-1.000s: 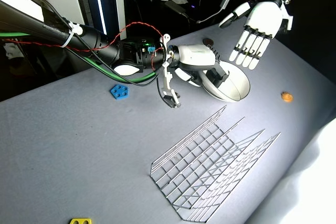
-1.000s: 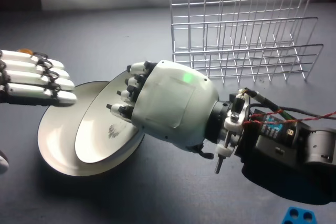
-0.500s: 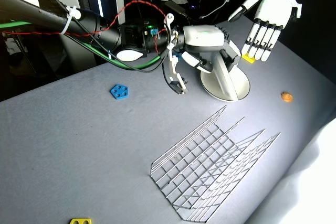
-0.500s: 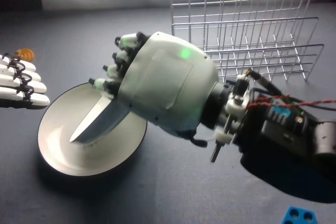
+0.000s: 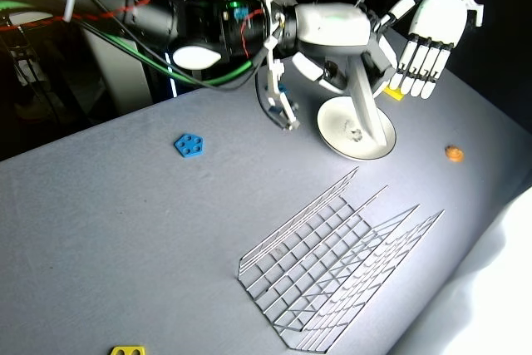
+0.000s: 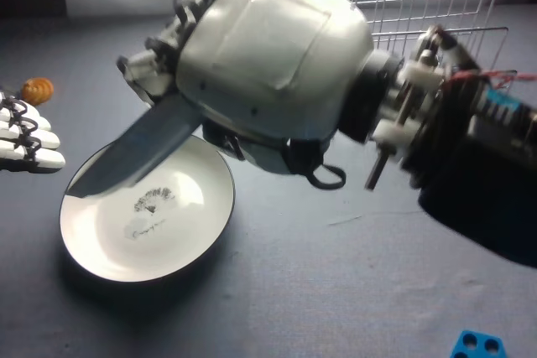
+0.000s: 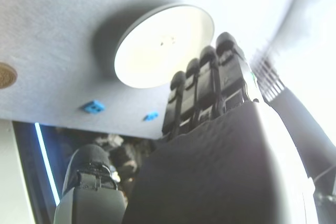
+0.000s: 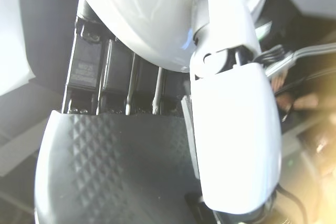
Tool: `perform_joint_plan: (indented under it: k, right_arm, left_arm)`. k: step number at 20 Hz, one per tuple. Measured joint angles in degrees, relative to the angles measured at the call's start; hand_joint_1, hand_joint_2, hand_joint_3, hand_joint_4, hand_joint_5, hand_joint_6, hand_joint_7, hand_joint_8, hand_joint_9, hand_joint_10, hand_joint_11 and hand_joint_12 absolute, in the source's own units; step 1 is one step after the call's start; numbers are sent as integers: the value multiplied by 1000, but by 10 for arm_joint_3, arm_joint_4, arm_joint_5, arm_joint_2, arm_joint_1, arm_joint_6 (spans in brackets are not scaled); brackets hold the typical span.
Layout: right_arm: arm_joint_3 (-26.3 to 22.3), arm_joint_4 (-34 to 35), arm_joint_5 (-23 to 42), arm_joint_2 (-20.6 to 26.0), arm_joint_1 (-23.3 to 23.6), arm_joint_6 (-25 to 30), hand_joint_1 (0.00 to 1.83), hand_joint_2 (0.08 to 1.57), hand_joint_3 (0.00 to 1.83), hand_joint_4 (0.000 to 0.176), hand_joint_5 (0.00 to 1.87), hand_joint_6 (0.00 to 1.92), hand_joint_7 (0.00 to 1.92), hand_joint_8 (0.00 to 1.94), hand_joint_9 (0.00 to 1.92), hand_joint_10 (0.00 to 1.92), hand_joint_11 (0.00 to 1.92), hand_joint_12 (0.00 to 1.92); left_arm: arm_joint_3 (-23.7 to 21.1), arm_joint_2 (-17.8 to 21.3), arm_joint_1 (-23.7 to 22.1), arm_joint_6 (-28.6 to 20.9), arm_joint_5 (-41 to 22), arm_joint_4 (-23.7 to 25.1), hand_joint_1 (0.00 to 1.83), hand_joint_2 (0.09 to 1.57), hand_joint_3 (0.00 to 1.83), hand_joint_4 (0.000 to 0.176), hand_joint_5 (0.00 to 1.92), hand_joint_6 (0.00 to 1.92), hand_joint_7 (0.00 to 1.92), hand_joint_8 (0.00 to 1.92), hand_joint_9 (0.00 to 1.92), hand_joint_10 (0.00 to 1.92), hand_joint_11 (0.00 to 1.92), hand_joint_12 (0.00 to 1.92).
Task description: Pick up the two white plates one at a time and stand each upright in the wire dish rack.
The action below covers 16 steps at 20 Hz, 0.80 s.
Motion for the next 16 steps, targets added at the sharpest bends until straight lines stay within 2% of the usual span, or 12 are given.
perform_joint_plan:
  k: [4, 8, 11, 13, 15, 16]
  right_arm:
    - [-25, 6, -36, 39, 33, 57, 1373, 1121, 0, 0, 843, 1143, 963, 937, 988, 1124, 764, 1201]
    - [-37, 86, -92, 79, 77, 88, 1371, 1125, 0, 0, 857, 1149, 963, 939, 942, 1165, 749, 1219]
    - [-37, 134, -118, 107, 96, 118, 1370, 1131, 1, 0, 827, 1179, 953, 951, 948, 1171, 746, 1231]
    - [-37, 137, -126, 121, 100, 145, 1371, 1128, 0, 0, 823, 1177, 961, 938, 962, 1160, 761, 1243]
    - [-37, 146, -133, 135, 105, 174, 1364, 1148, 2, 0, 783, 1223, 910, 1013, 930, 1225, 733, 1291]
    - [-37, 154, -135, 139, 106, 179, 1366, 1142, 0, 0, 805, 1196, 936, 975, 927, 1223, 743, 1302]
  left_arm:
    - [-24, 0, -1, 0, -3, 3, 0, 1064, 0, 0, 91, 4, 75, 5, 58, 6, 0, 201]
    - [-39, -11, -1, 13, 5, 1, 0, 1062, 0, 0, 95, 2, 83, 3, 70, 3, 0, 257]
    - [-44, -22, -6, 26, 19, 5, 0, 1056, 0, 0, 78, 0, 60, 1, 42, 0, 0, 163]
    - [-44, -28, -13, 26, 26, 7, 0, 1067, 1, 0, 110, 4, 96, 5, 82, 6, 0, 257]
    - [-45, -34, -14, 28, 32, 11, 0, 1071, 2, 0, 88, 1, 76, 3, 71, 0, 0, 214]
    - [-45, -35, -14, 28, 32, 14, 0, 1071, 2, 0, 87, 1, 76, 3, 70, 0, 0, 213]
